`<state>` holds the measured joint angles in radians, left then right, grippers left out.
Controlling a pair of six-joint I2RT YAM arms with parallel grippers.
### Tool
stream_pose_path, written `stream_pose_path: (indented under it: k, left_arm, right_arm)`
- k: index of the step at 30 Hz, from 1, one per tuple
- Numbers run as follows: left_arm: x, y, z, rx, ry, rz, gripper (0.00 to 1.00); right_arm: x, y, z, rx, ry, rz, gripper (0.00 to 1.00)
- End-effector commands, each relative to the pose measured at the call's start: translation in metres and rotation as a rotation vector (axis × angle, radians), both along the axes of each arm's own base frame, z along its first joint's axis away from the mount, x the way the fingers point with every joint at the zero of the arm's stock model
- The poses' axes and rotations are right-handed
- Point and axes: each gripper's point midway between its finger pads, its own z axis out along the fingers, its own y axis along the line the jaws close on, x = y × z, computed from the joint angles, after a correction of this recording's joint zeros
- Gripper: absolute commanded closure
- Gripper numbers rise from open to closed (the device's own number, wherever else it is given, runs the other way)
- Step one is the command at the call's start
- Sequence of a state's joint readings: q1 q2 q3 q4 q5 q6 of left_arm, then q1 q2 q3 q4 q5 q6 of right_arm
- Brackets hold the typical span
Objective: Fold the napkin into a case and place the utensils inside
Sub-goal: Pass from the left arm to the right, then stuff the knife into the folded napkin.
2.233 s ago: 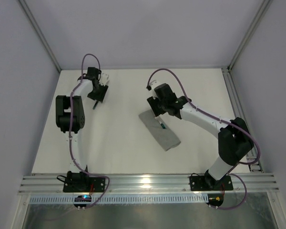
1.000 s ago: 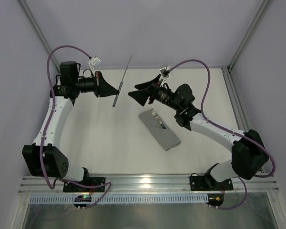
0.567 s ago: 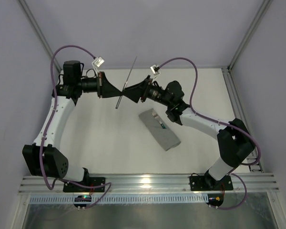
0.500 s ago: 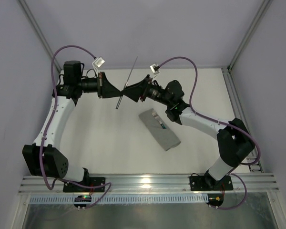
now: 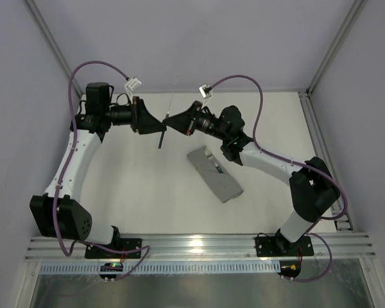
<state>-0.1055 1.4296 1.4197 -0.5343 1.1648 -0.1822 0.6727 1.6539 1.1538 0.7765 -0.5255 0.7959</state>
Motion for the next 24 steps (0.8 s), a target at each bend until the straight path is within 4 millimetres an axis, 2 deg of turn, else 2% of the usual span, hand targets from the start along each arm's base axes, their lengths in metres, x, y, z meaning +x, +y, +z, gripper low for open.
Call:
stream_pose_path:
  k: [1, 2, 3, 4, 5, 6, 7, 8, 9, 10, 11, 12, 14, 16, 17, 20, 21, 23, 24]
  left_arm:
    - [0.014, 0.012, -0.016, 0.118, -0.007, 0.121, 0.27]
    - [0.027, 0.023, -0.029, 0.192, -0.006, 0.201, 0.26]
    - [0.034, 0.031, -0.045, 0.255, 0.010, 0.251, 0.25]
    - [0.040, 0.039, -0.054, 0.302, 0.022, 0.300, 0.25]
    - [0.052, 0.054, -0.070, 0.386, 0.035, 0.392, 0.26]
    - [0.056, 0.061, -0.080, 0.420, 0.052, 0.421, 0.27]
    - [0.062, 0.064, -0.091, 0.446, 0.069, 0.439, 0.30]
    - [0.065, 0.070, -0.107, 0.479, 0.095, 0.466, 0.33]
    - [0.067, 0.071, -0.117, 0.487, 0.112, 0.475, 0.39]
    - [0.074, 0.069, -0.128, 0.484, 0.124, 0.487, 0.43]
    - [0.071, 0.069, -0.146, 0.500, 0.159, 0.487, 0.47]
    - [0.074, 0.070, -0.157, 0.525, 0.167, 0.503, 0.51]
    - [0.073, 0.050, -0.188, 0.561, 0.194, 0.455, 0.52]
    - [0.071, 0.033, -0.209, 0.602, 0.200, 0.408, 0.52]
    - [0.068, 0.013, -0.227, 0.627, 0.211, 0.349, 0.52]
    - [0.066, -0.015, -0.245, 0.602, 0.242, 0.266, 0.48]
    - [0.071, -0.021, -0.256, 0.588, 0.252, 0.262, 0.44]
    - [0.078, -0.029, -0.260, 0.549, 0.267, 0.265, 0.42]
    - [0.084, -0.032, -0.268, 0.546, 0.271, 0.266, 0.42]
  right_arm:
    - [0.011, -0.011, -0.004, -0.192, -0.060, -0.116, 0.97]
    - [0.018, -0.017, 0.000, -0.250, -0.077, -0.160, 0.97]
    - [0.025, -0.022, -0.012, -0.334, -0.078, -0.197, 0.97]
    - [0.035, -0.039, -0.051, -0.537, -0.044, -0.255, 0.97]
    - [0.048, -0.045, -0.062, -0.627, -0.036, -0.279, 0.97]
    - [0.053, -0.053, -0.081, -0.723, -0.019, -0.297, 0.97]
    - [0.054, -0.071, -0.111, -0.876, 0.041, -0.326, 0.97]
    - [0.059, -0.077, -0.118, -0.944, 0.032, -0.339, 0.97]
    - [0.062, -0.081, -0.143, -1.014, 0.072, -0.334, 0.97]
    - [0.062, -0.089, -0.156, -1.063, 0.096, -0.353, 0.97]
    - [0.059, -0.092, -0.170, -1.089, 0.111, -0.348, 0.97]
    - [0.063, -0.097, -0.175, -1.110, 0.111, -0.378, 0.97]
    - [0.066, -0.101, -0.186, -1.132, 0.116, -0.399, 0.97]
    - [0.068, -0.101, -0.194, -1.151, 0.122, -0.401, 0.97]
    - [0.069, -0.100, -0.195, -1.152, 0.121, -0.402, 0.97]
    - [0.071, -0.101, -0.205, -1.164, 0.122, -0.406, 0.97]
    - [0.073, -0.099, -0.206, -1.160, 0.113, -0.406, 0.97]
    - [0.072, -0.099, -0.218, -1.171, 0.118, -0.397, 0.97]
    - [0.075, -0.097, -0.219, -1.167, 0.108, -0.403, 0.97]
